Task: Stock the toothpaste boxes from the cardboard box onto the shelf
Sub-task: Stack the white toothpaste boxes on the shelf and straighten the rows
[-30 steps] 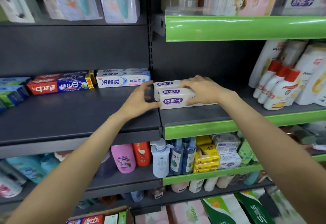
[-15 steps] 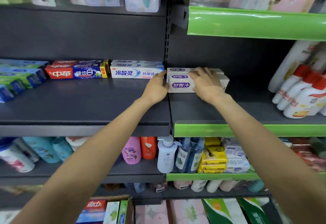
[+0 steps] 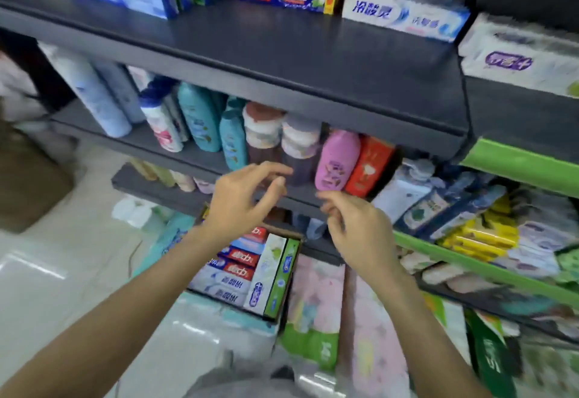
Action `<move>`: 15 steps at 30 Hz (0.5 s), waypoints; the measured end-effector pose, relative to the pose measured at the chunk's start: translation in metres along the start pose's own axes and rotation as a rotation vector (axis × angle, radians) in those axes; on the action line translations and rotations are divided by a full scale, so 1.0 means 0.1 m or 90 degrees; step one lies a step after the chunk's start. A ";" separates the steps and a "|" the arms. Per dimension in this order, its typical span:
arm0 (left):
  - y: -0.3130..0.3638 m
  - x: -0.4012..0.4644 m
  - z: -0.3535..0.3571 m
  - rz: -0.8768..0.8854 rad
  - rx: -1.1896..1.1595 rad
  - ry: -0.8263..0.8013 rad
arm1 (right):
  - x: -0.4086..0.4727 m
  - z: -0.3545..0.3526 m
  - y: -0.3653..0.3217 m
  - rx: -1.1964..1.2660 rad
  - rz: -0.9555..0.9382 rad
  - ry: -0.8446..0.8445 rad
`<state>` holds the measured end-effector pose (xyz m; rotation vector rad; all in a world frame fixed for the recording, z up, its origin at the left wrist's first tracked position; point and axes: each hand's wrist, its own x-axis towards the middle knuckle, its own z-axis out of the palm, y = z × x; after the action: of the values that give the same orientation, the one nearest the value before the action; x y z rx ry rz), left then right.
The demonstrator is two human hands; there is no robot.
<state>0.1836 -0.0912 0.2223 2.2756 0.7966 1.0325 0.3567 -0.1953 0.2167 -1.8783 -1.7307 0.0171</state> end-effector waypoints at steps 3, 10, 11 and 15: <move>-0.82 -0.54 -0.13 -0.201 0.094 -0.178 | -0.15 0.78 -0.09 -0.024 0.074 -0.276; -2.11 -1.40 -0.12 -0.351 0.255 -0.513 | -0.43 2.16 -0.17 -0.137 0.218 -0.520; -2.21 -1.48 -0.09 -0.348 0.263 -0.532 | -0.49 2.31 -0.15 -0.143 0.259 -0.537; -2.61 -1.72 0.11 -0.266 0.308 -0.611 | -0.74 2.82 -0.11 -0.161 0.375 -0.530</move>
<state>0.0221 -0.0296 -0.0383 2.4091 1.0522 -0.4926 0.2263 -0.1510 -0.0411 -2.7548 -1.6019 0.9655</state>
